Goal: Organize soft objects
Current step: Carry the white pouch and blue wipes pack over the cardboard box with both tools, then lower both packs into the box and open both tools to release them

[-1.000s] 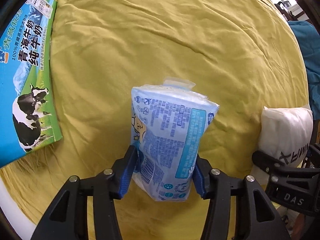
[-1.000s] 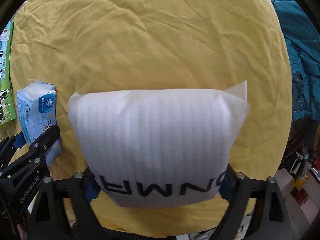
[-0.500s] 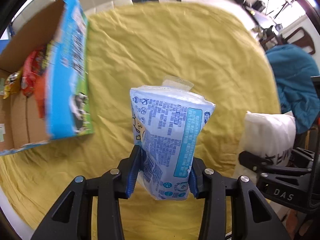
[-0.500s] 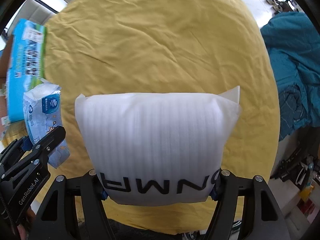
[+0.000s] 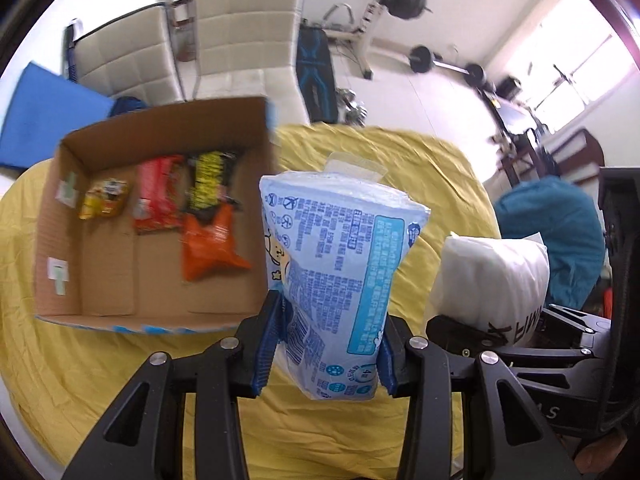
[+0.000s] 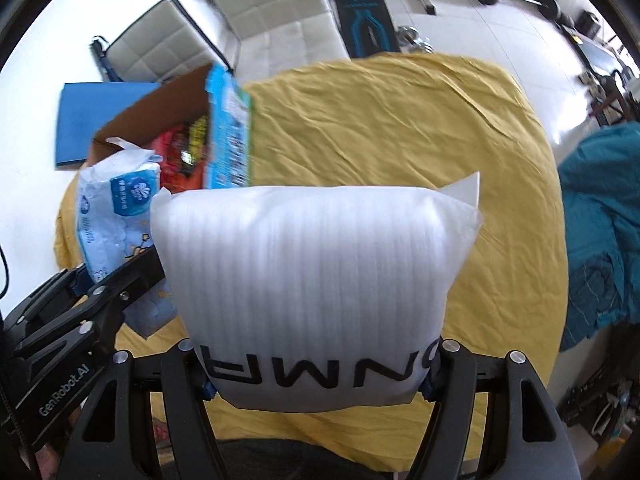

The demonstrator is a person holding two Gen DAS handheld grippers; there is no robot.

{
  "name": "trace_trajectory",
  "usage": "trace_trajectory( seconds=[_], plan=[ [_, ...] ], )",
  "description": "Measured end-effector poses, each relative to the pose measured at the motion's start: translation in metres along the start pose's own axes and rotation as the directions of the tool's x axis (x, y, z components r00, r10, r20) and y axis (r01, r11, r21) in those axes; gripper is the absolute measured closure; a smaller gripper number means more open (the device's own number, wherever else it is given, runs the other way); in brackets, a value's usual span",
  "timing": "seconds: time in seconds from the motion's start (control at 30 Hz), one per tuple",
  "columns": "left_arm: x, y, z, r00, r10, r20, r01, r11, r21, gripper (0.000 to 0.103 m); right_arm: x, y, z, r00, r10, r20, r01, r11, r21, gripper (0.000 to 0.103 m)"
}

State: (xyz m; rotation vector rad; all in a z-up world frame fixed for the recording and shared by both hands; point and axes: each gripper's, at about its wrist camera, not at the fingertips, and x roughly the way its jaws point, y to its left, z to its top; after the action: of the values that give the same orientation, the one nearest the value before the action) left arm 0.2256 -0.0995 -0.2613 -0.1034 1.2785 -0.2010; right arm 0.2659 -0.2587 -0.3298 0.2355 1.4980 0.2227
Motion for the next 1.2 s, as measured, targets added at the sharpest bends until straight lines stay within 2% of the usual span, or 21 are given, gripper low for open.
trace_trajectory(
  seconds=[0.1, 0.23, 0.47, 0.57, 0.7, 0.83, 0.93, 1.1, 1.2],
  plan=[
    [-0.008, 0.036, 0.012, 1.000, 0.009, 0.018, -0.008, 0.999, -0.044, 0.064, -0.004, 0.034, 0.014, 1.000, 0.021, 0.009, -0.021, 0.999, -0.037, 0.031],
    [-0.020, 0.092, 0.028, 0.999, 0.027, 0.019, -0.024, 0.994, -0.103, 0.064, 0.015, 0.089, 0.031, 0.999, 0.054, -0.007, -0.054, 0.994, -0.095, 0.031],
    [-0.008, 0.196, 0.048, 0.995, 0.088, -0.057, -0.097, 0.977, -0.189, 0.064, 0.070, 0.162, 0.056, 0.993, 0.090, -0.081, -0.101, 0.986, -0.133, 0.031],
    [0.008, 0.228, 0.053, 0.992, 0.064, -0.108, -0.088, 0.968, -0.235, 0.064, 0.103, 0.180, 0.066, 0.987, 0.104, -0.126, -0.120, 0.984, -0.131, 0.031],
    [0.031, 0.255, 0.059, 0.982, 0.063, -0.176, -0.106, 0.963, -0.247, 0.064, 0.138, 0.202, 0.076, 0.980, 0.102, -0.170, -0.125, 0.984, -0.127, 0.031],
    [0.068, 0.278, 0.061, 0.962, 0.031, -0.271, -0.104, 0.960, -0.261, 0.064, 0.168, 0.219, 0.082, 0.976, 0.082, -0.201, -0.111, 0.984, -0.137, 0.031],
    [0.086, 0.288, 0.061, 0.950, 0.019, -0.312, -0.107, 0.958, -0.266, 0.063, 0.184, 0.225, 0.082, 0.973, 0.063, -0.223, -0.095, 0.986, -0.139, 0.031],
    [0.111, 0.294, 0.055, 0.925, -0.048, -0.377, -0.071, 0.952, -0.296, 0.062, 0.208, 0.223, 0.076, 0.960, 0.062, -0.272, -0.097, 0.988, -0.119, 0.031],
    [0.122, 0.298, 0.050, 0.914, -0.063, -0.401, -0.066, 0.952, -0.299, 0.062, 0.219, 0.219, 0.077, 0.956, 0.060, -0.286, -0.094, 0.990, -0.108, 0.030]
  ],
)
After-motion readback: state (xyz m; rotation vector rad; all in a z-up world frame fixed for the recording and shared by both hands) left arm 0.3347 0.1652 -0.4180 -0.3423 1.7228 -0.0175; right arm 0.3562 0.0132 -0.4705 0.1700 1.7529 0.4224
